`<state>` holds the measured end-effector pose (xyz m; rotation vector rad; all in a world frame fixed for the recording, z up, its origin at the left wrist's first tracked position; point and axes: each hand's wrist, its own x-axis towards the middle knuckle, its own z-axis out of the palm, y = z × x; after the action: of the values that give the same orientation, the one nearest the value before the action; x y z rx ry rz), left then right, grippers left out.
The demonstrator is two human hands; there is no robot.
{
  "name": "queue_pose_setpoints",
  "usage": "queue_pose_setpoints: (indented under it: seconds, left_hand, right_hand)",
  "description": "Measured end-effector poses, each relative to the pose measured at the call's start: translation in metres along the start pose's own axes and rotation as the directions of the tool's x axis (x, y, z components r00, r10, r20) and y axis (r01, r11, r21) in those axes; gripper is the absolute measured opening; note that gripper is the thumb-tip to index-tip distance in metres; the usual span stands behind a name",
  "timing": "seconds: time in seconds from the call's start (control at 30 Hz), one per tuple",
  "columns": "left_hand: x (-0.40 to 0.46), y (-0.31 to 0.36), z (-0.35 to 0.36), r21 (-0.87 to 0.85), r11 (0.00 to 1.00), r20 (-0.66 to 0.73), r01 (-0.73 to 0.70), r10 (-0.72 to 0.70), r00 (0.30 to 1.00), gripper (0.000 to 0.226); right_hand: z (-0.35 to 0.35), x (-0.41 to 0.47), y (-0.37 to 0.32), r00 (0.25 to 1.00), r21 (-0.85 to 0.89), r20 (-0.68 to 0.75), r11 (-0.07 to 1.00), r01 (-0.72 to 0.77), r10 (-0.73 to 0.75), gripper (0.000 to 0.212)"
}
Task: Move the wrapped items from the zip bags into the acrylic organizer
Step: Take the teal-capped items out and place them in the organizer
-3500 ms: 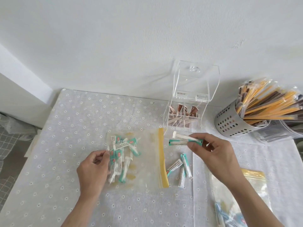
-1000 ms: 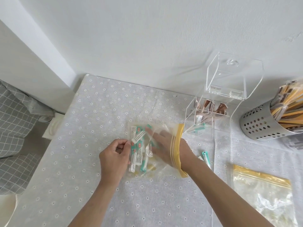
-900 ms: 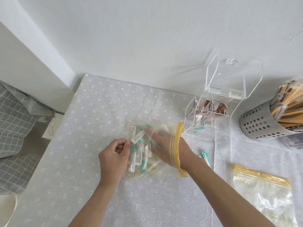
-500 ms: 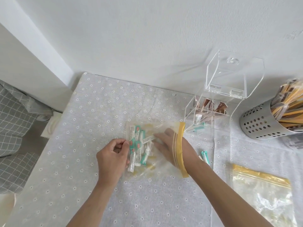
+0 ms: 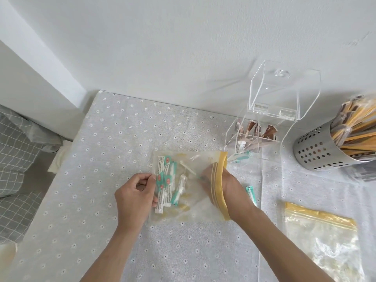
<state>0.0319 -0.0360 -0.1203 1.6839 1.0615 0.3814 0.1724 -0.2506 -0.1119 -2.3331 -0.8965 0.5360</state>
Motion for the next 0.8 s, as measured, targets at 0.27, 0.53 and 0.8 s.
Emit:
queue_pose_setpoints:
  seconds: [0.27, 0.53, 0.8]
  left_hand:
    - [-0.001, 0.000, 0.000, 0.001, 1.000, -0.002, -0.006, 0.006, 1.000, 0.009]
    - [0.000, -0.003, 0.001, -0.006, 1.000, -0.007, -0.004, 0.004, 1.000, 0.008]
    - [0.000, -0.004, 0.001, -0.010, 1.000, -0.011, -0.012, 0.012, 1.000, 0.011]
  right_hand:
    - [-0.017, 0.000, -0.011, 0.986, -0.224, 0.093, 0.962, 0.158, -0.140, 0.079]
    - [-0.020, -0.005, -0.003, 0.965, -0.151, -0.007, 0.955, 0.257, -0.261, 0.020]
    - [-0.013, -0.008, 0.004, 0.975, -0.242, -0.028, 0.948, 0.207, -0.220, 0.033]
